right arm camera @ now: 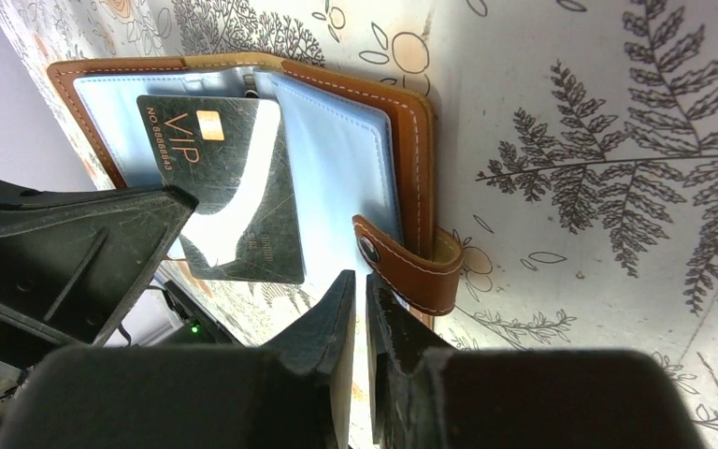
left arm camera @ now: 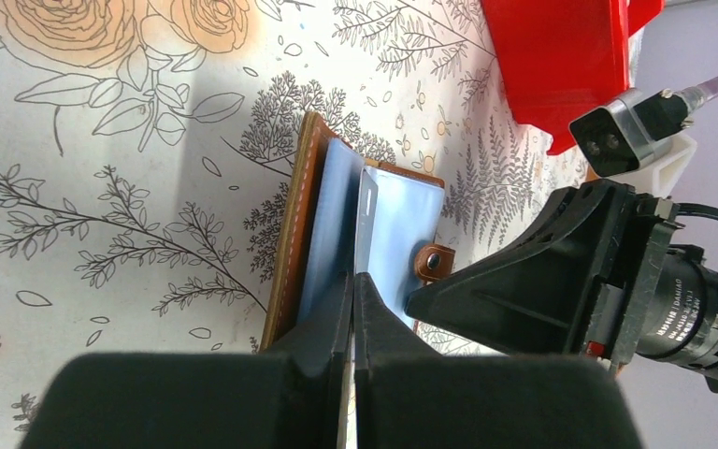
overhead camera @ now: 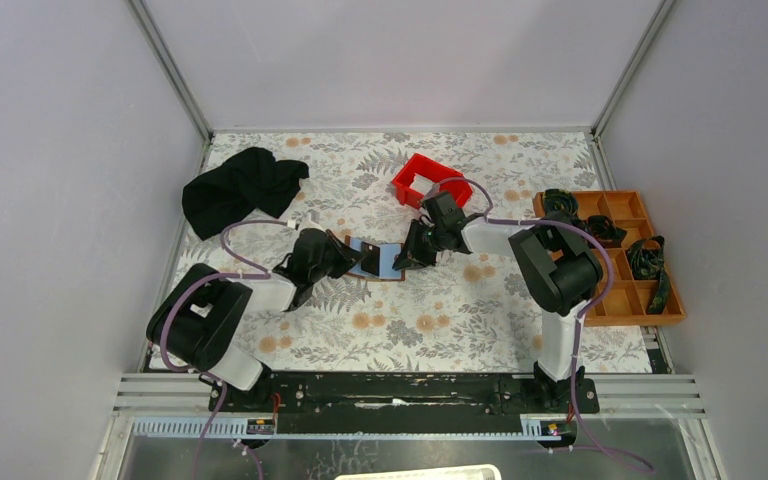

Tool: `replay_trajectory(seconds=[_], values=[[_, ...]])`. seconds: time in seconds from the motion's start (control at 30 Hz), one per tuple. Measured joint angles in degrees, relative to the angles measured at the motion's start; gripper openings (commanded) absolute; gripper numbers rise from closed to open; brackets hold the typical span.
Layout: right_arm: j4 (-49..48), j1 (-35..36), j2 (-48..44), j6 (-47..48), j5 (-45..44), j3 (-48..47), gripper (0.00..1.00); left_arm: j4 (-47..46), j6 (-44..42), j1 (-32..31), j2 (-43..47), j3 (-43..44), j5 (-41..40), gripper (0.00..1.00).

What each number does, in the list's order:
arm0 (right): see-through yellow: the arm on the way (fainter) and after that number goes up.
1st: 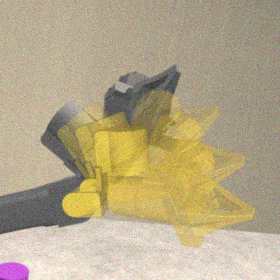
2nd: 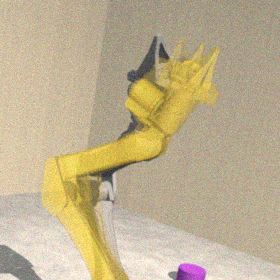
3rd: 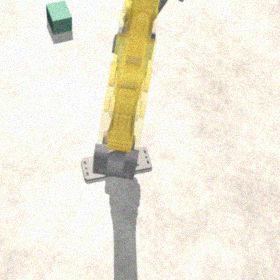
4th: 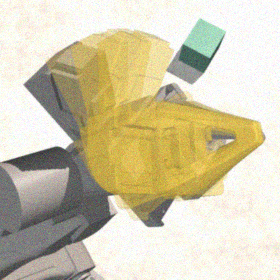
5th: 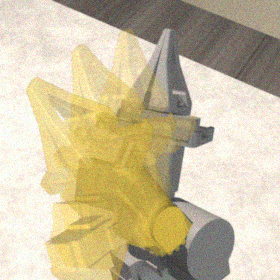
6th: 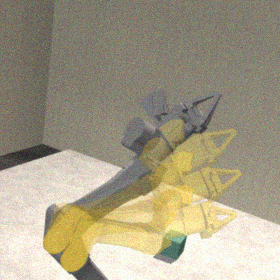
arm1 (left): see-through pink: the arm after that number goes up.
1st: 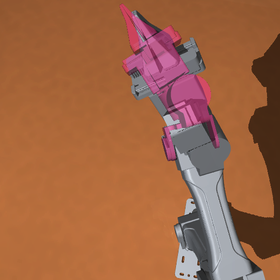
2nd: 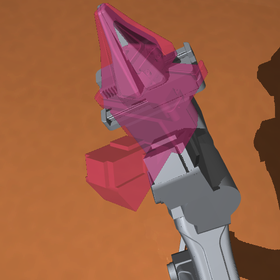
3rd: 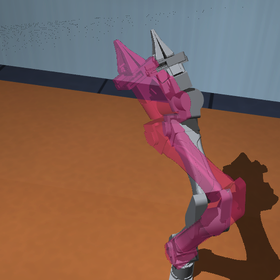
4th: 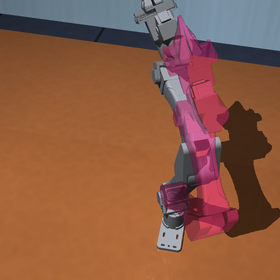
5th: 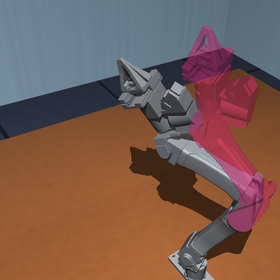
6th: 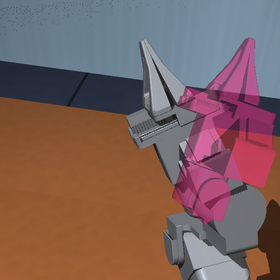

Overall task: Put the credit cards into the card holder
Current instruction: Insert the credit card into the card holder.

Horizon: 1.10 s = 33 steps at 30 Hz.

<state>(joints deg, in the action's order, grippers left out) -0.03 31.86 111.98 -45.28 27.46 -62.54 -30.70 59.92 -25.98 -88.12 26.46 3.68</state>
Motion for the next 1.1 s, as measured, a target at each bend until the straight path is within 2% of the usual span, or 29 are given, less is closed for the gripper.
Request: replay_trajectory(seconds=[1.1], values=[[2.8, 0.0, 0.7, 2.2, 0.1, -1.6, 0.16, 0.8, -2.1, -4.6, -3.1, 1.8, -7.7, 0.00]])
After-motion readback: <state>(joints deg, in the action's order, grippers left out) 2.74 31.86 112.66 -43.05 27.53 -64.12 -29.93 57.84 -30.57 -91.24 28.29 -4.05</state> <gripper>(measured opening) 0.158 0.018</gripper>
